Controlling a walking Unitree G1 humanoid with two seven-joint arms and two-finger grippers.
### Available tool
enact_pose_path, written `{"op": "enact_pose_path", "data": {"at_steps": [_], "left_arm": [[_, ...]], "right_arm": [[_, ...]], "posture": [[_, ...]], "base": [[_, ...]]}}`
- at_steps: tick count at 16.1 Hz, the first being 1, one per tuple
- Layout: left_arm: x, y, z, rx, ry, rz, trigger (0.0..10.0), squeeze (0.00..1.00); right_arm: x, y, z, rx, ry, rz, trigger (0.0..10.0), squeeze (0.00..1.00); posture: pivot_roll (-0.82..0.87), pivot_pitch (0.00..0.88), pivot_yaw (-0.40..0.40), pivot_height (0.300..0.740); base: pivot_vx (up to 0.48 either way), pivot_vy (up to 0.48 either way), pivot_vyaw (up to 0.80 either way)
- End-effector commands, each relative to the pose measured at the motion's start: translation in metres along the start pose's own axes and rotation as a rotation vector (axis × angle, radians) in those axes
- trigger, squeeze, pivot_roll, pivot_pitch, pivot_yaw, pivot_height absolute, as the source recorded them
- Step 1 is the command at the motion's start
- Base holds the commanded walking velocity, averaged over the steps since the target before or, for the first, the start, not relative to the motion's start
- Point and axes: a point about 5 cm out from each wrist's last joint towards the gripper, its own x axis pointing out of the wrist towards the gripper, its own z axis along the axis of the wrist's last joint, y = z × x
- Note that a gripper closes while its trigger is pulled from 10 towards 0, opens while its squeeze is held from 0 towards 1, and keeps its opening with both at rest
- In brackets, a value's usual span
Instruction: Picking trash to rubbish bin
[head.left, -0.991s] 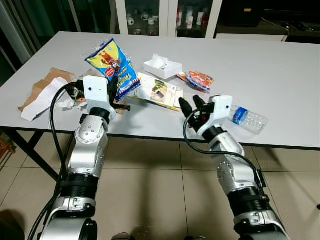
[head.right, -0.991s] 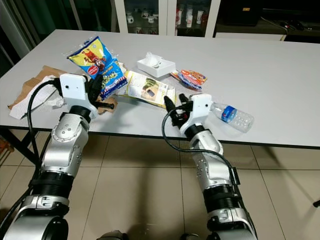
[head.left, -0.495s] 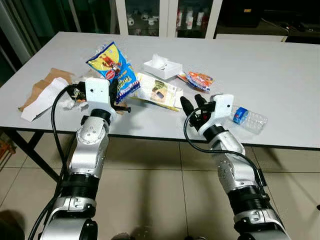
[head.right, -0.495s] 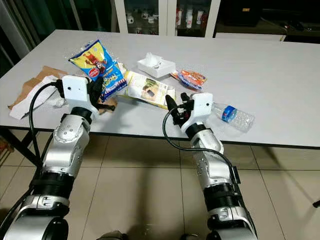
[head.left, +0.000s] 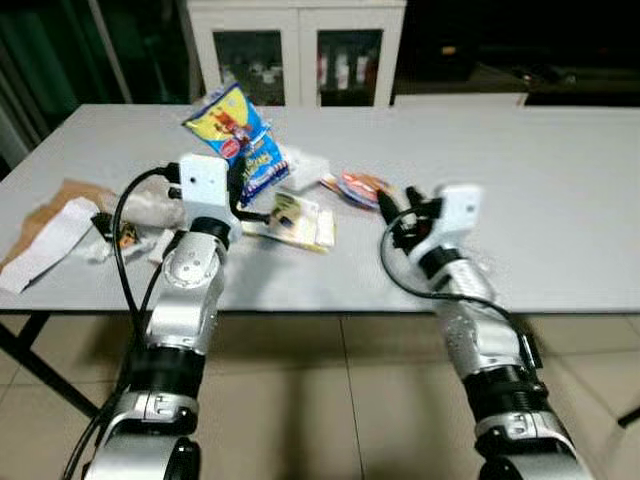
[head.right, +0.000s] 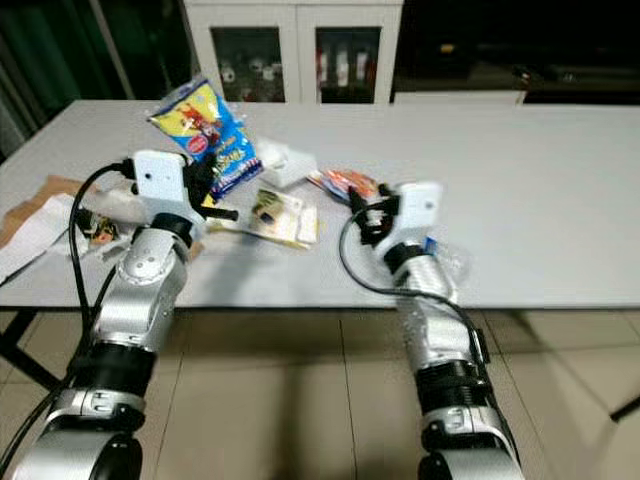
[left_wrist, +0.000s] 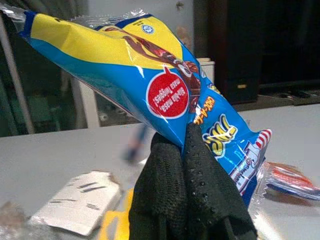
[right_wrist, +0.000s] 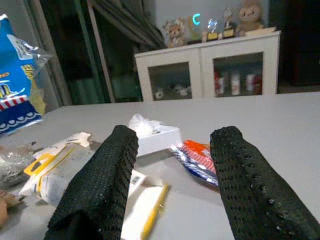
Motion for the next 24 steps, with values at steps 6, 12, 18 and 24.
{"op": "enact_pose_path", "data": {"at_steps": [6,12,18,24], "left_arm": [[0.003,0.0,0.005,-0.001,-0.01,0.007,10.0,0.0],[0.005,0.0,0.009,-0.004,-0.024,0.011,10.0,0.0],[0.005,0.001,0.013,-0.024,-0.05,0.012,10.0,0.0],[0.005,0.003,0.012,-0.018,-0.044,0.014,10.0,0.0]], "right_arm": [[0.003,0.007,-0.001,-0.026,0.0,0.022,10.0,0.0],[0.003,0.009,-0.001,-0.06,0.003,0.042,10.0,0.0],[0.003,0.005,-0.002,-0.041,0.021,0.013,10.0,0.0],[0.0,0.001,-0.009,-0.087,0.096,0.058,10.0,0.96]], "posture": [[0.04,0.0,0.005,0.74],[0.04,0.0,0.002,0.74],[0.04,0.014,-0.002,0.74],[0.04,0.025,-0.002,0.74]], "base": [[0.464,0.0,0.0],[0.463,0.0,0.17],[0.077,0.0,0.13],[0.0,0.0,0.0]]}}
